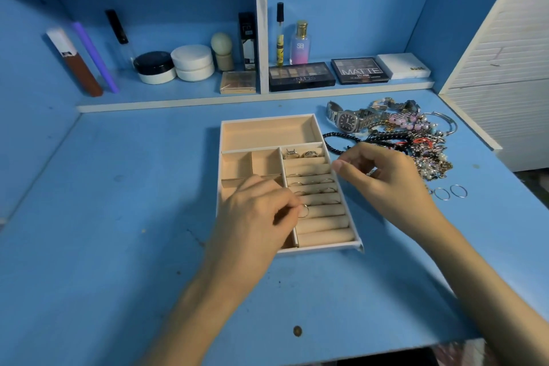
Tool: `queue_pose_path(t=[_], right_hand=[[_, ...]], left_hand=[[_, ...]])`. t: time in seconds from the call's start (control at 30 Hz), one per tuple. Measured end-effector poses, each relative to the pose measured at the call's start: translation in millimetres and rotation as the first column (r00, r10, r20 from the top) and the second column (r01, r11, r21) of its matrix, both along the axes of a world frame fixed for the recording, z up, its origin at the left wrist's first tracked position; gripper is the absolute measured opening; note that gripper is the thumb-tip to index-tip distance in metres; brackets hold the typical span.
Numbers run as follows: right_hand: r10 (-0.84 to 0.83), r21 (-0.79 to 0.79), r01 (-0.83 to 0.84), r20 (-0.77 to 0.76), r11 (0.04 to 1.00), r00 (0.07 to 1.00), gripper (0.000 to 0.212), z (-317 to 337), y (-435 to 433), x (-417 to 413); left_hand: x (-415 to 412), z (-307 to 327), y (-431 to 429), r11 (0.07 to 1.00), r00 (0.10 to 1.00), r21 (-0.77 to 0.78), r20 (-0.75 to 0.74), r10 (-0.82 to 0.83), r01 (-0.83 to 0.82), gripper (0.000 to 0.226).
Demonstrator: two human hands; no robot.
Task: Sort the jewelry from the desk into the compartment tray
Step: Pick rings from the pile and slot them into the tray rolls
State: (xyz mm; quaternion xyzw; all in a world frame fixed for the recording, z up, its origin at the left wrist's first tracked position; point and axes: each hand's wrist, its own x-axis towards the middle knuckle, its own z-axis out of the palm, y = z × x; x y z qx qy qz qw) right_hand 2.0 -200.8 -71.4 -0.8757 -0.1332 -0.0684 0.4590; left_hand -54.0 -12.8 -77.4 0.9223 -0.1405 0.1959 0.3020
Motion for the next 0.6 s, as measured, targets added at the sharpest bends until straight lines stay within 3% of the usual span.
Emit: queue_pose_path(t=[0.37,0.6], right_hand=[[-0.103,0.111,0.099,0.026,0.989,0.994,0.015,-14.8,-1.4,1.9],[-0.117,0.144,0.105,0.079,0.984,0.99,0.015,-16.7,-4.6,-0.8]], left_hand=[[-1.4,8.7,0.8,0.975,0.993,0.188,-0.011,-0.118,0.118,0.01],[-1.3,15.0,0.8,0.977,0.987,0.152,-0.072,-0.141,0.151,0.012]])
